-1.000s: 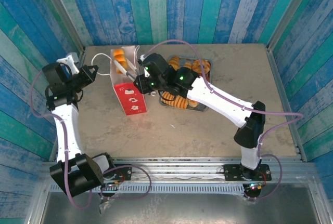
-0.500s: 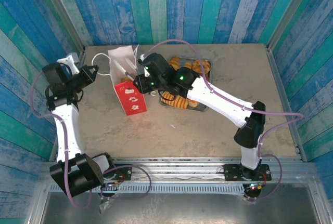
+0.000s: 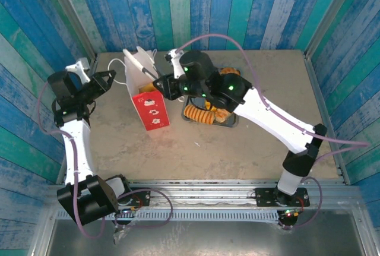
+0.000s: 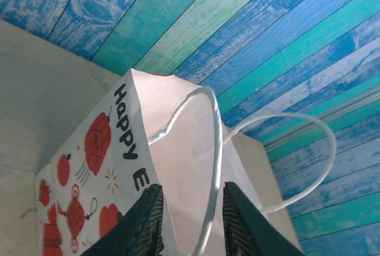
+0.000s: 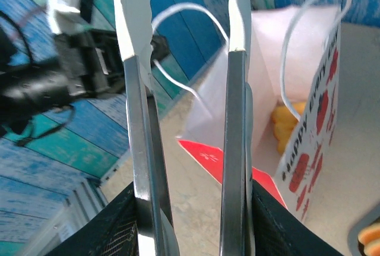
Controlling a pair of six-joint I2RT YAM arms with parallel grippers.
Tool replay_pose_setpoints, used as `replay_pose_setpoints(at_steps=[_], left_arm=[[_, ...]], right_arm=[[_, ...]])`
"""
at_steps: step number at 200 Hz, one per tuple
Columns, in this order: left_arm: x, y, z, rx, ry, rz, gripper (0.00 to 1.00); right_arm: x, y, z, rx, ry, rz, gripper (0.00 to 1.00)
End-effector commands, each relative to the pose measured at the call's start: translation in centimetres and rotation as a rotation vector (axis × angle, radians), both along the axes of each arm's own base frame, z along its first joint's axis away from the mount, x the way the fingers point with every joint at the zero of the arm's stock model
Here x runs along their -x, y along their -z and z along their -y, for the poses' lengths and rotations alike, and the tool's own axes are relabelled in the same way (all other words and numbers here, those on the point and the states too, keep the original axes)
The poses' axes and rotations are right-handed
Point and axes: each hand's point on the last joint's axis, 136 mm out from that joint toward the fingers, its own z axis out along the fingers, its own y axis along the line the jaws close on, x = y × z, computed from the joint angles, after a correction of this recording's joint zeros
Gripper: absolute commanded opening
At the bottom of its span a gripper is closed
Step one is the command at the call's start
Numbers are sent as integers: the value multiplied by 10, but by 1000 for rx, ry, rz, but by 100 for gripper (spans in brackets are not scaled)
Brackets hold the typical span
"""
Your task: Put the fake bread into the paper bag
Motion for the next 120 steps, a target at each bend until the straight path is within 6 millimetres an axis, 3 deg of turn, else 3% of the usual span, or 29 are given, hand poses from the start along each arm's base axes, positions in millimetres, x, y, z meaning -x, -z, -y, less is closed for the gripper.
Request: replay_pose_setpoints(at_steps=[1,16,31,69,99,120], left_arm=[[5,-26,4,8,11,76,46],[5,-32,-1,4,-29,84,63],[6,-39,-5,-6,-68,103,74],[10,-45,-18,-19,-176,122,91],[14,-36,-28,-35,-251,118,100],[17,-17,-33,-71,-286,80,94]], right_arm=[[11,-64,25,-98,-10,121,44],[10,-70,45,-73,34,143,44],[9,-73,66,-47,79,160,44],[6,-70,126,-36,198,153,44],[-10,-28,174,25,312,62,44],[-20,17,201,99,369,-35,44]])
